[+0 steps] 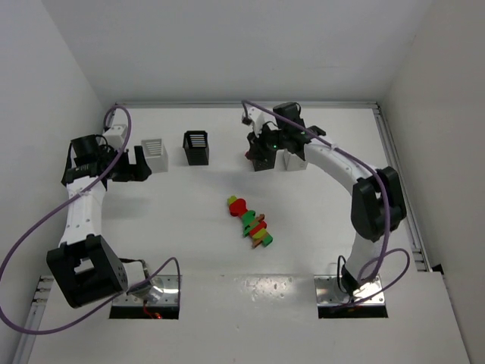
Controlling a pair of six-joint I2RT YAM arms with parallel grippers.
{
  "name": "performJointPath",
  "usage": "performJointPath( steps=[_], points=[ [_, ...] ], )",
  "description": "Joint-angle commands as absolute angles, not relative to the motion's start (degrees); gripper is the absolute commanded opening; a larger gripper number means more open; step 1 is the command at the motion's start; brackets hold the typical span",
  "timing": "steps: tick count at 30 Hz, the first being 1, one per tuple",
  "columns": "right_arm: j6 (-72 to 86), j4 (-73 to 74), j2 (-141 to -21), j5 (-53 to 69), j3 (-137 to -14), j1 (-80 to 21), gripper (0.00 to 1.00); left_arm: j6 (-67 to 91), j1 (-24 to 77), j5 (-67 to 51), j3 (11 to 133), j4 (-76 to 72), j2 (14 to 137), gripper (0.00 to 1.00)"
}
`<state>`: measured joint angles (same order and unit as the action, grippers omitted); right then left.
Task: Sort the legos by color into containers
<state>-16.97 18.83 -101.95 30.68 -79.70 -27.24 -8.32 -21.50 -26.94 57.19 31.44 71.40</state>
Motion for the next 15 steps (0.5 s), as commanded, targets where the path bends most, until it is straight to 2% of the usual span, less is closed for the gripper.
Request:
performJointPath(
  steps=[1, 5, 15],
  points=[
    [-4.84, 13.63, -105.11, 26.55, -84.72, -25.31, 0.02, -7.82, -22.24, -26.72, 56.69, 29.62, 68.74, 1.0],
    [-2.2, 11.69, -106.35, 22.77, -85.87, -23.56, 0.02, -8.35, -22.24, -26.19, 56.16, 29.1, 68.2, 1.0],
    [0.26, 9.14, -110.56, 22.24, -88.06, -20.39, 0.02, -7.82, -22.24, -26.81, 56.16, 28.56, 68.2, 1.0]
  ],
)
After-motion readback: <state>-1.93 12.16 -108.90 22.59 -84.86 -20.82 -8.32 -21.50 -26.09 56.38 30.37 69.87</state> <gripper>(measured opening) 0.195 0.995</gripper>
